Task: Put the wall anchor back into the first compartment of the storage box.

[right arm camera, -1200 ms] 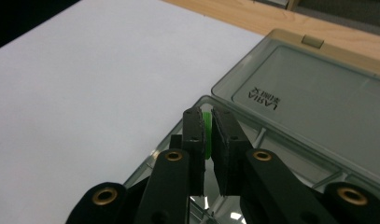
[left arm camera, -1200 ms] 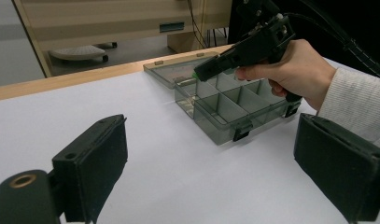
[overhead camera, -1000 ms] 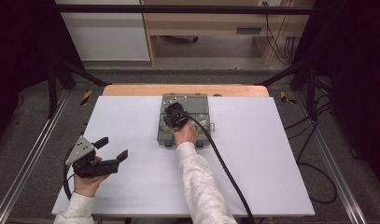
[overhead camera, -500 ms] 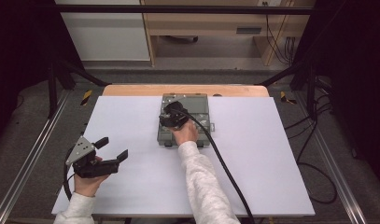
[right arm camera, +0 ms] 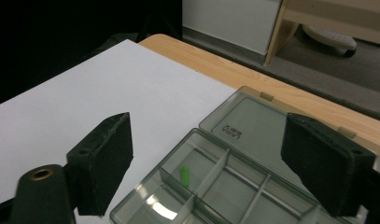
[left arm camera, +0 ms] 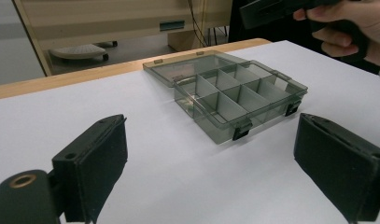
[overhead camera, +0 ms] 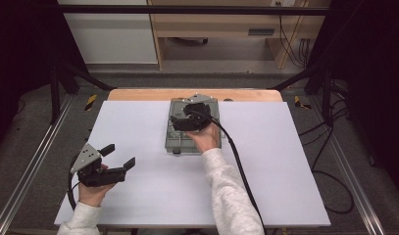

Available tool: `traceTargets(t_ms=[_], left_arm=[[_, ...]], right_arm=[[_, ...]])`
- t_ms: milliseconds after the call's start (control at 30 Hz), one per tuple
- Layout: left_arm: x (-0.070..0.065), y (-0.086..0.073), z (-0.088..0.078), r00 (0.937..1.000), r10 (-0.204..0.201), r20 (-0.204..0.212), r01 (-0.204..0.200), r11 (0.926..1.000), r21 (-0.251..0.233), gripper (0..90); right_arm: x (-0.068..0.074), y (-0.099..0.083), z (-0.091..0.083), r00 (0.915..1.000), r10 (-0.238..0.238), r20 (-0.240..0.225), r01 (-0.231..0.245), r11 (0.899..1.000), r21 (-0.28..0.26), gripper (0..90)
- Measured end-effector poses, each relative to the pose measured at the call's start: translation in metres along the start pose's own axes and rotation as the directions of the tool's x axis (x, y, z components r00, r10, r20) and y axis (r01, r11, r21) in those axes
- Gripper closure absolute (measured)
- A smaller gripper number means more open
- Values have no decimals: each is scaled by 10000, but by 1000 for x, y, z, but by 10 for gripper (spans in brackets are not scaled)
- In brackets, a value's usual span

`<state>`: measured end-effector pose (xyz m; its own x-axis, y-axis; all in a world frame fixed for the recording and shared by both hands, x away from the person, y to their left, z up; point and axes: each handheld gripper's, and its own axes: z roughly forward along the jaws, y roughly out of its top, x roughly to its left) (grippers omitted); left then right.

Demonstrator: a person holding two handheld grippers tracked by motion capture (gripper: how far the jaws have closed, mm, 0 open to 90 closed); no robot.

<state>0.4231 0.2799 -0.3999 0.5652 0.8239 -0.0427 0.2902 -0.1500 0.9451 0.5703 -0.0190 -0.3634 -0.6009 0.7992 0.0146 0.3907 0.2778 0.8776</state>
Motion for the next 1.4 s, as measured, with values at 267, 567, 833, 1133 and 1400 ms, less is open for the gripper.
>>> traceTargets(t_ms=[267,567,833,1133,1400], left_arm=[[0,0,0,10000,-21,0,21,10000,21,95],[0,-1,1,10000,-38,9,38,10000,67,95],[0,-1,1,10000,-73,4,73,10000,54,94],[-1,-1,2,10000,22,-1,-22,9999,144,94],[-2,-1,4,10000,21,3,-21,9999,144,93]], right_arm=[[-12,-6,-24,10000,45,69,-43,9995,-312,71],[-25,-20,-61,10000,57,-6,-57,9976,-683,69],[-34,-50,-90,9996,199,-199,-212,9977,-645,106],[-42,-97,-113,9971,663,-375,-675,9972,-319,135],[-49,-134,-120,9926,1150,-382,-1139,9930,306,176]])
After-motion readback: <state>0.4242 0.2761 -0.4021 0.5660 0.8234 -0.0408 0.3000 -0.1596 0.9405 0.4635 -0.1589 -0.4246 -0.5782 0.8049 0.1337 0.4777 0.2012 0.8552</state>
